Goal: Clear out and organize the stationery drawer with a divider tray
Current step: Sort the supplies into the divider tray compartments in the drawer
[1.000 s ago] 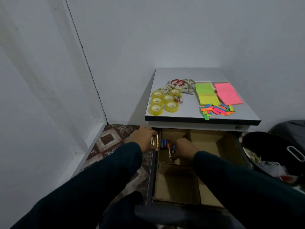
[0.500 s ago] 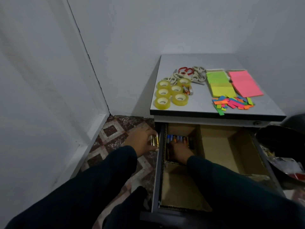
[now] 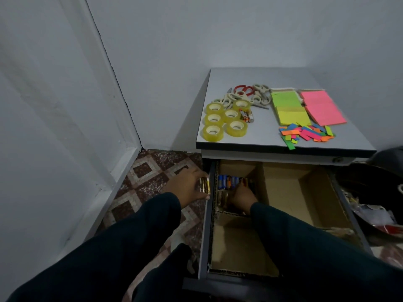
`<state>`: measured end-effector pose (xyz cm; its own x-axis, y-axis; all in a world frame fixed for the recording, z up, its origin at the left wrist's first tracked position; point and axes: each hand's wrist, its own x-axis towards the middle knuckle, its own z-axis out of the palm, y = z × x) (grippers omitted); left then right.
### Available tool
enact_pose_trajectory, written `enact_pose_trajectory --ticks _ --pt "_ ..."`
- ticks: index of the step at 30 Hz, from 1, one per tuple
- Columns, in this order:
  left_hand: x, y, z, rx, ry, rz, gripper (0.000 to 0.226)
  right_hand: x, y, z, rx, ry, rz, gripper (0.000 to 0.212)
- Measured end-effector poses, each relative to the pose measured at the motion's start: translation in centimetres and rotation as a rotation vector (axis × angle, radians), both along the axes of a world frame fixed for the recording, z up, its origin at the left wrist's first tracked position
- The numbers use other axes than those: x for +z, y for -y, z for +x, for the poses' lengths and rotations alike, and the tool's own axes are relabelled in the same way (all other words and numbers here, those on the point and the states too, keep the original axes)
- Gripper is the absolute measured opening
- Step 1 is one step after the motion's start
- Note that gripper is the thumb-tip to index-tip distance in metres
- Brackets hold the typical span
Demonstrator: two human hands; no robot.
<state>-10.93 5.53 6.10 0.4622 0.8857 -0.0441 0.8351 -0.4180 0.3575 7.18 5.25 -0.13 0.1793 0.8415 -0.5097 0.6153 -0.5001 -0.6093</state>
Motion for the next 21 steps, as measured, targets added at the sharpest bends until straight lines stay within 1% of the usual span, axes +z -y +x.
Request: enact_pose_trajectory --ticks 4,7,11,15,17,21 --pt "-0.3 0.0 0.0 -0.001 0.009 0.009 0.063 0.1 0.1 0.4 -0.091 -0.201 -0.119 0.035" --pt "-0.5 -0.2 -0.1 -0.005 0.01 0.014 0.063 0.1 0.0 0.5 -0.1 -0.26 -0.148 0.032" --pt "-0.6 -0.4 -0.2 -0.01 0.02 0.006 0.062 1.1 0.4 0.3 -0.151 -0.456 -0.188 0.024" --pt "-0.6 -0.5 -0.1 -0.006 0.019 0.007 0.062 1.6 0.5 0.0 -0.226 -0.557 -0.198 0.038" --pt "-0.7 -0.5 -0.1 -0.005 0.018 0.007 0.063 1.8 0.5 -0.3 -0.292 -0.609 -0.209 0.038" --pt "-0.8 -0.5 -0.1 0.0 0.011 0.008 0.064 1.5 0.1 -0.9 -0.418 -0.641 -0.178 0.039"
